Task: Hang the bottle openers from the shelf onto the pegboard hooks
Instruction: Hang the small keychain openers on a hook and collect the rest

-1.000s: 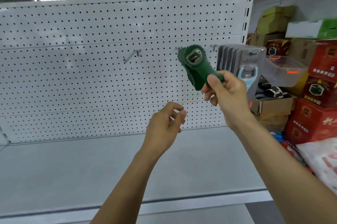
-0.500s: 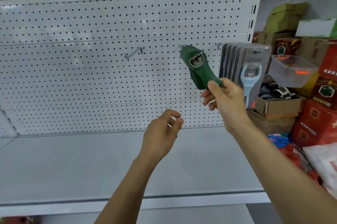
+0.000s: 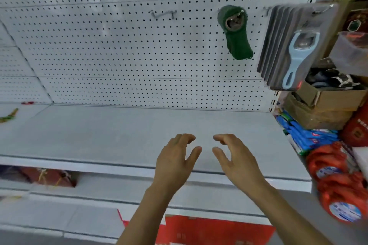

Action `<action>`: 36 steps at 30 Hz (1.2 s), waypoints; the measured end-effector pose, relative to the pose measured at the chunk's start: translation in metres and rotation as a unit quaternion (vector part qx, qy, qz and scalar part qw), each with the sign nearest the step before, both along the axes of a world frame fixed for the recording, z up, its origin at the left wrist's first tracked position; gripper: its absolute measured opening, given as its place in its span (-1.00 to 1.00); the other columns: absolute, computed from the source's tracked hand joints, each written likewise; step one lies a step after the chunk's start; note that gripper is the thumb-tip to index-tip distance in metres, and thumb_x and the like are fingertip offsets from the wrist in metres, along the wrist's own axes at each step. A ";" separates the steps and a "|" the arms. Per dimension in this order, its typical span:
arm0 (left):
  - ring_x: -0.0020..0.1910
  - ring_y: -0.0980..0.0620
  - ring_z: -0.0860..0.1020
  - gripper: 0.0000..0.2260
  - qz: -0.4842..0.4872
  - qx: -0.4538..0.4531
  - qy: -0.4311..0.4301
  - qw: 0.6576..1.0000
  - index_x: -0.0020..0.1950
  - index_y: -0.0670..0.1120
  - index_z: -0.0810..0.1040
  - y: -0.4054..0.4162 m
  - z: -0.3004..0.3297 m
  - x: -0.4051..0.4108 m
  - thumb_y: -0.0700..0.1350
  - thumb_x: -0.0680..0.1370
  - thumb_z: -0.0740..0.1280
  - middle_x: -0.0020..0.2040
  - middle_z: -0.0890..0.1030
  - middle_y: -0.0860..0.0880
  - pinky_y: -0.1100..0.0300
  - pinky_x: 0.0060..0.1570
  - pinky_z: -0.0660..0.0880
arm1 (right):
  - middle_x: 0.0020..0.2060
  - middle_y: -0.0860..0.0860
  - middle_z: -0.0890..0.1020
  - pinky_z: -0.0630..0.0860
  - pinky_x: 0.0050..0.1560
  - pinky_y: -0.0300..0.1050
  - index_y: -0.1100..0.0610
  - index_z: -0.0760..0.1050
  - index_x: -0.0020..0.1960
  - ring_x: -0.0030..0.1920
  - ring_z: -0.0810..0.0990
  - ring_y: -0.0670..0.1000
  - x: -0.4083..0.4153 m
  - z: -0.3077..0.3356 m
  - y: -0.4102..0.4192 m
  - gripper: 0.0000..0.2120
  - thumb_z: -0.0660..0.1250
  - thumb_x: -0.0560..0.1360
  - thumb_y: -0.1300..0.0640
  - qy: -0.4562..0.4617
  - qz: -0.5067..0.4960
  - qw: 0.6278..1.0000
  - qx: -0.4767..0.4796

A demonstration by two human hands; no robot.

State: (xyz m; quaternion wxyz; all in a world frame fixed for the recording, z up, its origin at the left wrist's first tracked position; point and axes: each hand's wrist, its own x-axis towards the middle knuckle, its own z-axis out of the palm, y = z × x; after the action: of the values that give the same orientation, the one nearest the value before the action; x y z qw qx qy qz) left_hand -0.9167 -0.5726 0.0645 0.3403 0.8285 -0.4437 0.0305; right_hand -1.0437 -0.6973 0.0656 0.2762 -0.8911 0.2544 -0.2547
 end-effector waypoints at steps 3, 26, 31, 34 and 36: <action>0.13 0.14 0.52 -0.67 0.009 0.024 -0.001 1.000 0.30 0.03 0.46 0.028 -0.025 0.000 0.13 0.58 0.25 0.19 0.56 0.11 0.22 0.04 0.50 | 0.25 -0.15 0.48 0.32 0.24 -0.16 -0.01 0.40 0.31 0.26 0.44 -0.09 0.005 -0.020 0.024 -0.70 0.20 0.60 0.01 0.050 0.035 0.998 -0.024; 0.16 0.14 0.52 -0.60 0.174 0.130 0.067 0.974 0.39 0.08 0.37 0.379 -0.074 0.242 0.20 0.59 0.19 0.26 0.54 0.11 0.25 0.05 0.48 | 0.25 -0.10 0.51 0.39 0.20 -0.17 -0.02 0.39 0.32 0.25 0.46 -0.06 0.278 -0.074 0.329 -0.67 0.20 0.59 -0.06 0.134 0.140 0.981 0.010; 0.10 0.14 0.53 -0.62 0.199 0.113 0.071 0.971 0.37 0.08 0.39 0.436 -0.065 0.310 0.16 0.60 0.21 0.22 0.55 0.11 0.23 0.05 0.50 | 0.17 -0.11 0.54 0.46 0.14 -0.11 -0.01 0.42 0.27 0.18 0.49 -0.05 0.353 -0.068 0.376 -0.72 0.22 0.58 -0.02 0.128 0.172 0.976 0.029; 0.09 0.15 0.53 -0.64 0.220 0.102 0.082 0.967 0.36 0.08 0.41 0.458 -0.062 0.354 0.14 0.60 0.21 0.22 0.55 0.12 0.24 0.04 0.50 | 0.12 -0.14 0.53 0.48 0.10 -0.10 -0.03 0.43 0.23 0.16 0.51 -0.07 0.404 -0.065 0.392 -0.76 0.24 0.57 0.00 0.124 0.191 0.973 0.046; 0.09 0.16 0.53 -0.65 0.232 0.093 0.089 0.964 0.35 0.07 0.42 0.468 -0.062 0.385 0.14 0.60 0.22 0.22 0.56 0.12 0.24 0.05 0.51 | 0.13 -0.16 0.53 0.49 0.09 -0.10 -0.04 0.43 0.23 0.16 0.51 -0.09 0.439 -0.065 0.398 -0.76 0.24 0.57 -0.01 0.127 0.199 0.970 0.052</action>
State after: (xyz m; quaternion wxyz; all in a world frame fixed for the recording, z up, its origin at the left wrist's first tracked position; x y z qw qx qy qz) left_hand -0.5320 -0.1043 0.0026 0.2831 0.9362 -0.2079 -0.0067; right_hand -0.6049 -0.2994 0.0004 0.3330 -0.9332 0.1182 -0.0662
